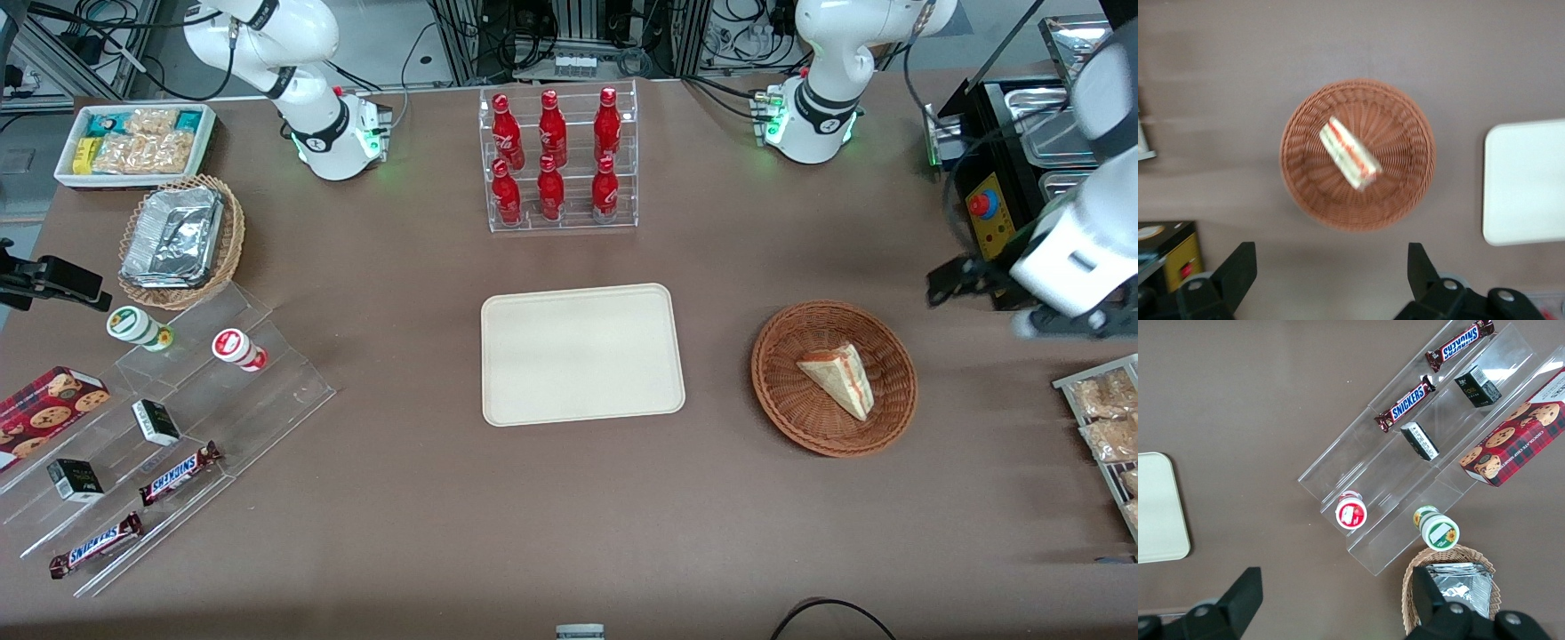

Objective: Place sandwich from basket to tray
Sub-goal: 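Move the left gripper down over the sandwich in the wicker basket, then close the left gripper on the wrapped sandwich and lift it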

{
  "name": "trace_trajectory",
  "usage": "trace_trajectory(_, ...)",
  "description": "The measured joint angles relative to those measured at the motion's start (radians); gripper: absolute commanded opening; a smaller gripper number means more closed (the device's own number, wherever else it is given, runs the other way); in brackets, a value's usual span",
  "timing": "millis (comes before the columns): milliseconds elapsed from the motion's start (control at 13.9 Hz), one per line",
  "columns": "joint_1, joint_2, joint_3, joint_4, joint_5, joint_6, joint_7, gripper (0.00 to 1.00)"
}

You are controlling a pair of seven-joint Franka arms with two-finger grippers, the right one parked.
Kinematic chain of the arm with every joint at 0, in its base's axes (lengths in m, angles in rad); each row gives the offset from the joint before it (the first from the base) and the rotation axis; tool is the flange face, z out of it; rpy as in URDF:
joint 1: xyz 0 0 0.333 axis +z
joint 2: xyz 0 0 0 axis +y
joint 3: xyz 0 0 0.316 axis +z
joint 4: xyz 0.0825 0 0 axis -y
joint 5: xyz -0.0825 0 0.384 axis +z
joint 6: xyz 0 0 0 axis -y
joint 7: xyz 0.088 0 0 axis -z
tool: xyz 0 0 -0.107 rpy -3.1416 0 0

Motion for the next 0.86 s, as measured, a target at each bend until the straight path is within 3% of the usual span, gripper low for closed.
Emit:
trace_trajectory(505,-0.001,0.015,-0.032,-0.42,0.001,0.542,-0.588,1.0)
trace_trajectory(865,-0.001,0.022,-0.039,-0.579,0.008,0.71,-0.699,1.0)
